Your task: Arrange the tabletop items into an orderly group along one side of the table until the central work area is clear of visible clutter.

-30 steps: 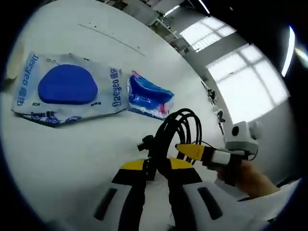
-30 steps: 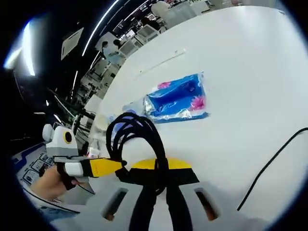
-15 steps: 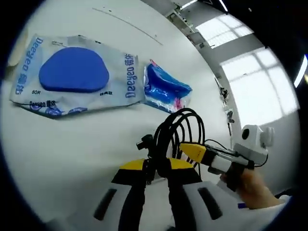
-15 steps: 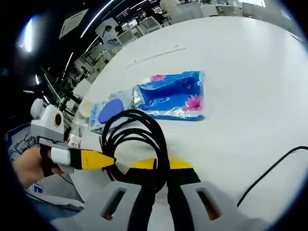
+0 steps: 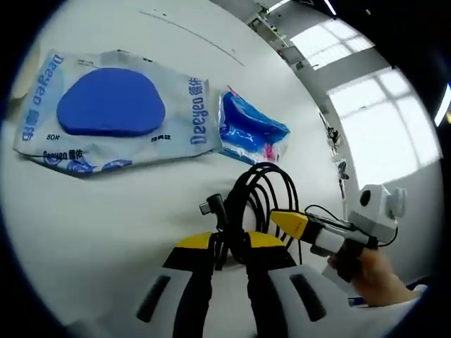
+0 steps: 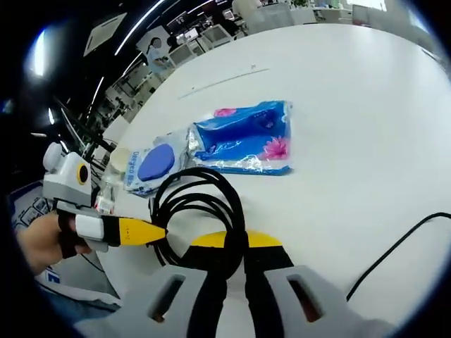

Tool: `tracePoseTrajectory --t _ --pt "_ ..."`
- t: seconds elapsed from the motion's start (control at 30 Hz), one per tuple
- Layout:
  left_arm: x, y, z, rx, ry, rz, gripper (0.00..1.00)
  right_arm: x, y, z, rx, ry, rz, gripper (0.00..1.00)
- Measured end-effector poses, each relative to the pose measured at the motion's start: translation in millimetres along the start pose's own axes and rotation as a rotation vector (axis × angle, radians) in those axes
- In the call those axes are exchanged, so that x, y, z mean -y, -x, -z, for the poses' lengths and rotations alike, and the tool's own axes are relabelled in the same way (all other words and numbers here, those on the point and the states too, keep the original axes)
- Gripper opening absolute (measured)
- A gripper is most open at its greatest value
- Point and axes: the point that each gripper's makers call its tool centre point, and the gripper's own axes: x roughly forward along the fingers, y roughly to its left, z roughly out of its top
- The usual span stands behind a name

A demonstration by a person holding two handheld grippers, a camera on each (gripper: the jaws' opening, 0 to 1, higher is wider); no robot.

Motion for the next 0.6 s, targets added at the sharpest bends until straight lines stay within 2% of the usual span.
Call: tracePoseTrajectory --t 0.17,0.4,0.6 --pt "-7.9 1.2 -0.1 0.011 -0.008 -0.040 0.18 0.4 -0.7 1.5 0.000 0.003 0.005 0.05" --pt "-0.6 3.3 -7.4 0.042 -0.019 -0.017 0.15 1.4 -1.0 2.9 0.006 -0.010 0.003 0.06" --pt "1.4 3.9 -6.9 0.052 -0.063 -0.021 0.19 -1.4 1.2 5.1 0.004 0.020 -0.007 0.10"
